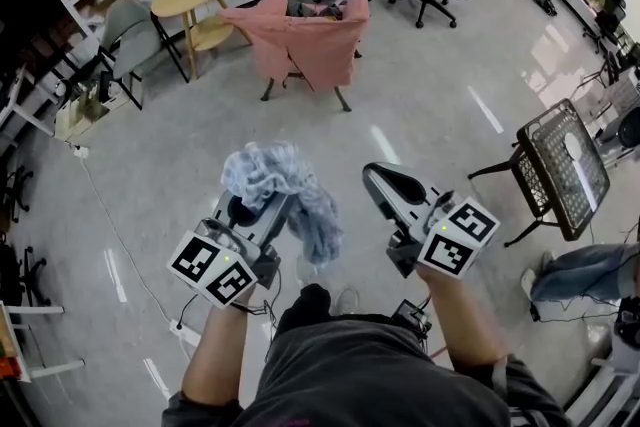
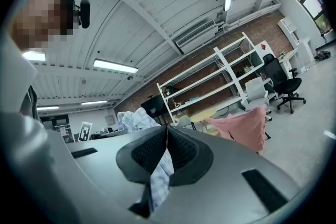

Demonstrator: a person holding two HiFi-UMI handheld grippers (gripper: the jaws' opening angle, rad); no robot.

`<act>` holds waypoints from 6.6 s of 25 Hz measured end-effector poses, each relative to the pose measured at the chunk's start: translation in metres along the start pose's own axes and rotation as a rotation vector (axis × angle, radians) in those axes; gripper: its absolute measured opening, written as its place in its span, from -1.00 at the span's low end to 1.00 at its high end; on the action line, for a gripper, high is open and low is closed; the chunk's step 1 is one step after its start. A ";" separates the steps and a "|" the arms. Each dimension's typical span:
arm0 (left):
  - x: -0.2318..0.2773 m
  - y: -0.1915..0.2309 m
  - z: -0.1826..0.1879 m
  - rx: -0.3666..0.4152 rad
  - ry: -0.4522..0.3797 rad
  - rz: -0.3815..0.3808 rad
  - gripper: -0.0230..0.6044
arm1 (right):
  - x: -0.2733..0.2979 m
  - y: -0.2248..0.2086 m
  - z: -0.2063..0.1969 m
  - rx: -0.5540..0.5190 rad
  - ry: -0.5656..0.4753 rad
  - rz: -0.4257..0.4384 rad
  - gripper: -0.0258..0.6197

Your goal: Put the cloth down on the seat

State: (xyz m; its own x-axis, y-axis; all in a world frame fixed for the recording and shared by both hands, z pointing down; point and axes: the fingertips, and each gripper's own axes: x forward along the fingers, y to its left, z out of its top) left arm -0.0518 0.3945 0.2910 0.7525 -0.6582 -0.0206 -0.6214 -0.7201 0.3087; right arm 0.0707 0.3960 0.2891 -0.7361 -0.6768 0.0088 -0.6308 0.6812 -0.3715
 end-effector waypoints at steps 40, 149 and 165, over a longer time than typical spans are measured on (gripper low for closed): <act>0.138 0.282 0.064 -0.015 0.036 -0.026 -0.50 | 0.262 -0.168 0.043 0.033 0.003 -0.062 -0.87; 0.570 0.640 0.065 0.085 0.296 -0.006 -0.81 | 0.547 -0.550 0.129 0.156 0.118 -0.129 -0.87; 0.502 0.546 0.074 0.056 0.244 0.023 -0.89 | 0.501 -0.498 0.156 0.068 0.078 -0.053 -0.87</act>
State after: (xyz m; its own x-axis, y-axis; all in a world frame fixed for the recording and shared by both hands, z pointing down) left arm -0.0290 -0.3455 0.3789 0.7640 -0.6071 0.2187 -0.6452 -0.7209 0.2531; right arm 0.0546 -0.3261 0.3338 -0.7206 -0.6859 0.1016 -0.6534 0.6227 -0.4305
